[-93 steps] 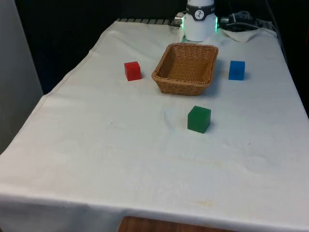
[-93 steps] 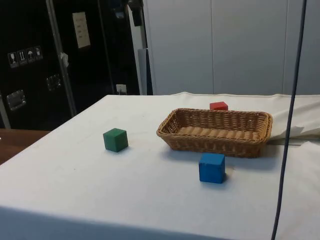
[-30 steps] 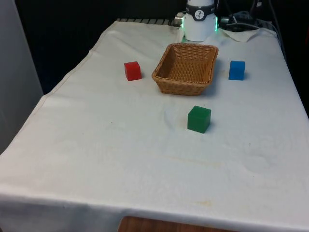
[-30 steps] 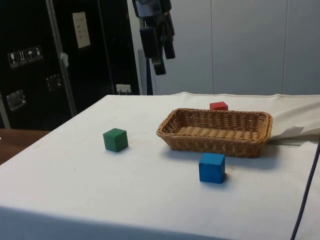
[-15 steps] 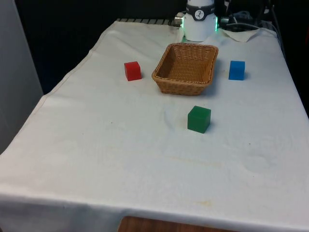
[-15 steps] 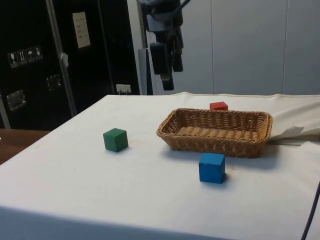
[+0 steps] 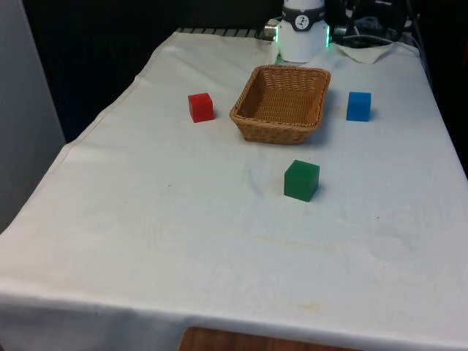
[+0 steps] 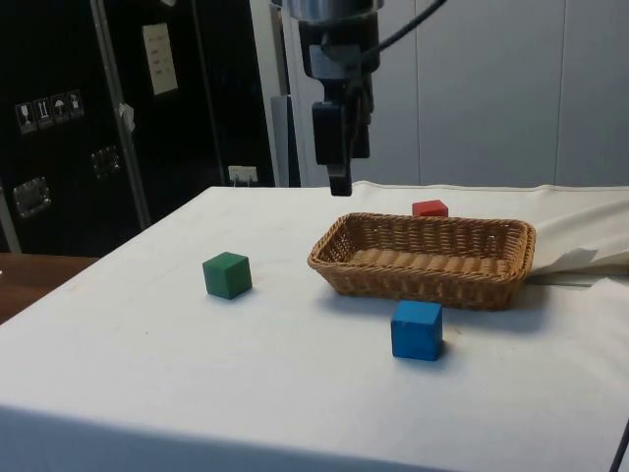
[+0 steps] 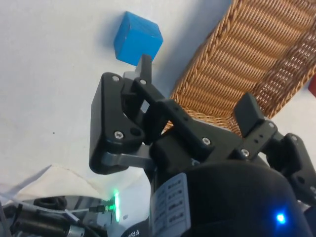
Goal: Pick up the blue cube and place it into the basket.
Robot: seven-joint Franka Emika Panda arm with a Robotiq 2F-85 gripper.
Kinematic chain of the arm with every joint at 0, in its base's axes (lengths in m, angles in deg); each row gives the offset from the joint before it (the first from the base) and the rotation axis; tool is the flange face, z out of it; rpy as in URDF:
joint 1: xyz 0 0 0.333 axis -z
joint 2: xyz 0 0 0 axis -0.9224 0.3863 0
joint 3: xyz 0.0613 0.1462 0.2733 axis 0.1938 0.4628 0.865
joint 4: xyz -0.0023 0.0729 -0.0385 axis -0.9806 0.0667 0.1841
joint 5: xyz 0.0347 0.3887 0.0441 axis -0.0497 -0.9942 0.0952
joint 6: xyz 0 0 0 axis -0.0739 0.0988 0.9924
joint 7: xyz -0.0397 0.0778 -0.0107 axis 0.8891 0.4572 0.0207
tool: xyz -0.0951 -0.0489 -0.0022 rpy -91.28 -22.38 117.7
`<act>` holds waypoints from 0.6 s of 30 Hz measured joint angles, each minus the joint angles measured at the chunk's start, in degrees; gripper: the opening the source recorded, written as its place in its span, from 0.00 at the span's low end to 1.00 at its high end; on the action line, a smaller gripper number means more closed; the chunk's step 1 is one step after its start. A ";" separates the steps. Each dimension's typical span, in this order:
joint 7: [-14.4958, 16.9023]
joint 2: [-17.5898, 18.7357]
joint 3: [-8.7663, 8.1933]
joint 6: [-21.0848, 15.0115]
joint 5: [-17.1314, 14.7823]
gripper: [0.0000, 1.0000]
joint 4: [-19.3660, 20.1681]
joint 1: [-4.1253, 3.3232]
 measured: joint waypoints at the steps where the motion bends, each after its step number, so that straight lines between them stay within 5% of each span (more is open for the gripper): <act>1: -0.29 -0.52 0.23 -1.15 0.00 1.00 1.15 0.00; 18: -4.47 -2.46 3.21 -10.54 -1.15 1.00 9.63 0.00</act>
